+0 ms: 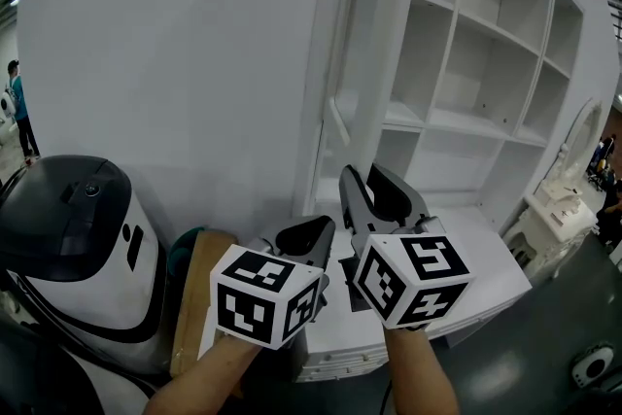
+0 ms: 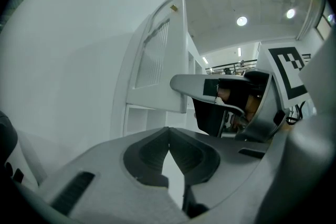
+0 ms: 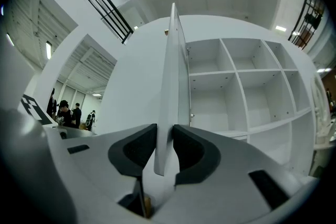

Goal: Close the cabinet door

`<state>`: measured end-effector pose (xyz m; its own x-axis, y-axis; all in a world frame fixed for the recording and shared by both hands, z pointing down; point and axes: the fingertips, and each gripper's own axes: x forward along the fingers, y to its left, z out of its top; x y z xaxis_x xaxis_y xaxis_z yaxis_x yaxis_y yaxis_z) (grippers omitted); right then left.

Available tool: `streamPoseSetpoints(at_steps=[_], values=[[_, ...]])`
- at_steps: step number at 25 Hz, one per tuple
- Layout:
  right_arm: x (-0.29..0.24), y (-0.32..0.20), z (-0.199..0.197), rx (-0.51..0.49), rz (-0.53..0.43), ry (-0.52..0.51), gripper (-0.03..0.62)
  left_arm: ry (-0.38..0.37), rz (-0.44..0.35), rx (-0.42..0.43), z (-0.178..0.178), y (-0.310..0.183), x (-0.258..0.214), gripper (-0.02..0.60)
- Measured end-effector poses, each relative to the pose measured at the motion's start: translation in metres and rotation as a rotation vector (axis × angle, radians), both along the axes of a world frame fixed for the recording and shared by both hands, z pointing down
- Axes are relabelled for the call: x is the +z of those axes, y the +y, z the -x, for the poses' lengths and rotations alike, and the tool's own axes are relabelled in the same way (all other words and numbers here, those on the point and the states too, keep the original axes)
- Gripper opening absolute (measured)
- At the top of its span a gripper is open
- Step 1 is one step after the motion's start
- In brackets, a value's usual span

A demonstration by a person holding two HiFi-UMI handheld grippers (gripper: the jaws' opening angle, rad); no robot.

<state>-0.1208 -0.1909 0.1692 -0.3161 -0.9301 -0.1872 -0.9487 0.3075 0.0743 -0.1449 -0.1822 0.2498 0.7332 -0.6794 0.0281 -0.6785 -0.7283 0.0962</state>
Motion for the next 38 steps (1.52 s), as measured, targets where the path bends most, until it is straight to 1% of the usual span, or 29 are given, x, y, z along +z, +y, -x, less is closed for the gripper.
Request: streamPoseSetpoints(at_steps=[6,14,19,27,32,36,38], values=[[-0.002,-0.001,-0.009,-0.020,0.001,-0.017,0.106,-0.004,0.007,0.013,-0.009,-0.001,0.002,0.012],[0.000,0.000,-0.027,-0.007,-0.006,-0.032,0.097,-0.012,-0.013,0.048,-0.031,-0.003,0.001,0.012],[0.000,-0.001,-0.050,0.009,-0.007,-0.045,0.087,-0.021,-0.011,0.081,-0.053,-0.005,0.004,0.012],[-0.001,-0.006,-0.081,-0.014,-0.017,-0.050,0.080,-0.024,-0.018,0.096,-0.094,-0.018,0.003,0.012],[-0.001,-0.011,-0.103,-0.060,-0.009,-0.055,0.080,-0.021,-0.014,0.094,-0.119,-0.029,0.003,0.012],[0.000,-0.018,-0.123,-0.077,-0.014,-0.068,0.080,-0.044,-0.015,0.101,-0.141,-0.033,0.008,0.012],[0.000,-0.021,-0.131,-0.105,-0.010,-0.070,0.080,-0.049,-0.014,0.096,-0.150,-0.038,0.010,0.012]])
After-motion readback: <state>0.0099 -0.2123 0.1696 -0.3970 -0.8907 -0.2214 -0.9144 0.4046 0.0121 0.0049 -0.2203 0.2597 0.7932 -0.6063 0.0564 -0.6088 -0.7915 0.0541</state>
